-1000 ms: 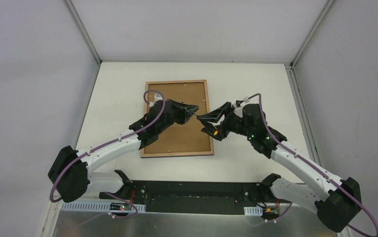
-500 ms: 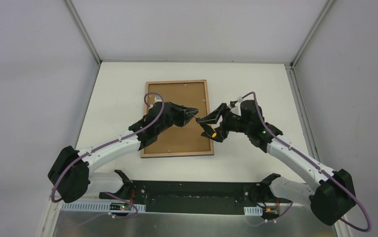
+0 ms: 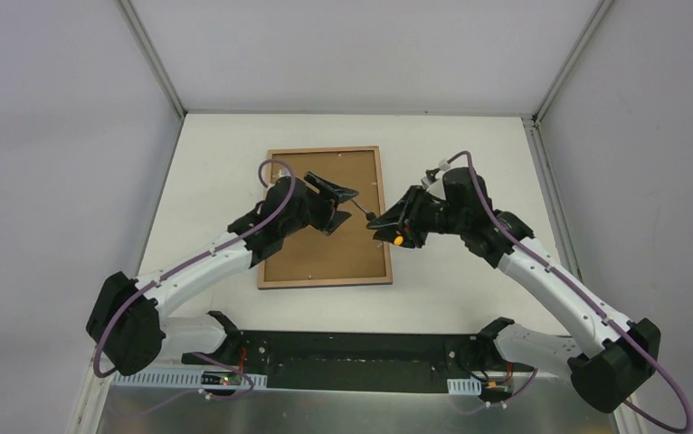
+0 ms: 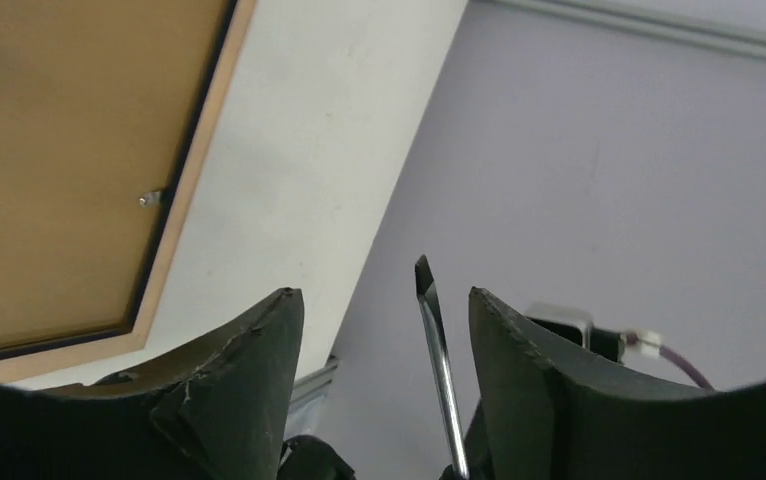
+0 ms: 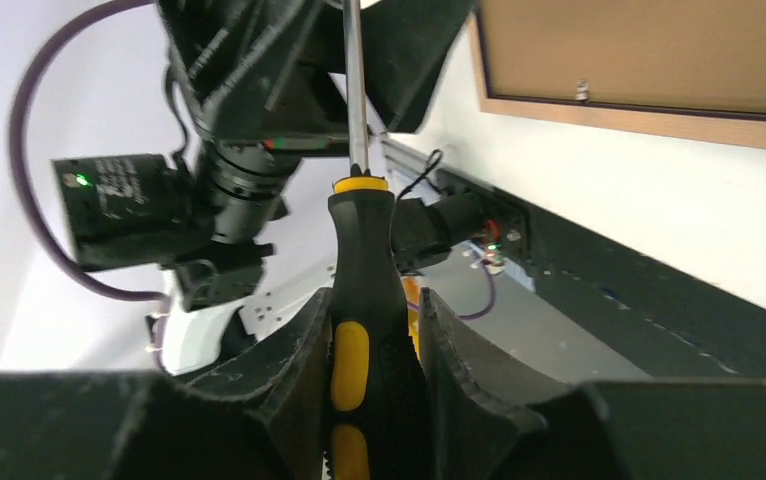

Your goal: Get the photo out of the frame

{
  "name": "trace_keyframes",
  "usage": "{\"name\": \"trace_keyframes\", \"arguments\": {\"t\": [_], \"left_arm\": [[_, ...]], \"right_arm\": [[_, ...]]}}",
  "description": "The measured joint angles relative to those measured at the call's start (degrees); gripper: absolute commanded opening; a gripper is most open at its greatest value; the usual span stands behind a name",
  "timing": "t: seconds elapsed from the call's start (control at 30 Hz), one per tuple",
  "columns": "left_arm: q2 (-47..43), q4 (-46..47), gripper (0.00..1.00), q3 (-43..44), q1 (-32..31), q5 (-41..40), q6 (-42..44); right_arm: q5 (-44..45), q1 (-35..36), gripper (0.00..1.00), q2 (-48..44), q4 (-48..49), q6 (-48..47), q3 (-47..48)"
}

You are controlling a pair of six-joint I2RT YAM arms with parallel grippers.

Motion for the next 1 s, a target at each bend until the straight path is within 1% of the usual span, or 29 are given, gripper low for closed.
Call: {"name": "trace_keyframes", "arguments": {"t": [0.03,0.1,0.23,0.3,0.4,0.53,0.63,0.67,0.73,0.77,0.9,1.0], "left_arm": [[-0.6,-3.1,0.77,1.0,0.9,0.1,2.2],[-2.9,-9.0,0.79,2.5,2.9,0.1,6.4],[-9.2,-22.6,0.79,5.3,8.4,0.4,15.0],[-11.1,-27.3,0.78,5.7,11.4,1.4,18.5],[-10.2,-34.8,0.77,6.3,14.8,3.3,25.5],[-4.5,-44.1,0.75,10.6,15.0,4.9,34.8],[-0.9,-49.3,0.75,13.8,15.0,5.1,40.7],[0.0,-50.8,0.73,14.5,15.0,4.7,42.6],[1.0,-53.0,0.63,15.0,15.0,2.7,45.6],[1.4,-54.0,0.62,15.0,15.0,1.8,46.9],[3.0,-57.0,0.64,15.0,15.5,-1.9,51.8],[4.3,-58.0,0.63,15.0,16.6,-5.0,54.5]], "right_arm": [[1.2,0.2,0.00,0.0,-3.7,-2.2,2.1],[3.6,0.8,0.00,-0.3,-9.1,-6.1,4.8],[9.6,4.7,0.00,-1.7,-18.6,-12.9,5.7],[13.0,7.5,0.00,-2.0,-23.6,-16.1,5.7],[18.9,11.3,0.00,-2.7,-29.5,-20.0,5.6],[26.1,15.0,0.00,-2.9,-34.2,-23.8,5.6],[32.2,18.3,0.00,-1.9,-36.5,-25.9,5.4],[33.9,19.5,0.00,-1.3,-36.9,-26.4,5.3],[36.9,21.6,0.00,0.2,-37.6,-26.9,5.1],[38.4,22.5,0.00,1.2,-37.9,-27.0,5.1],[43.9,25.8,0.00,7.1,-38.7,-26.8,5.1],[47.1,27.7,0.00,10.5,-38.7,-26.0,5.3]]}}
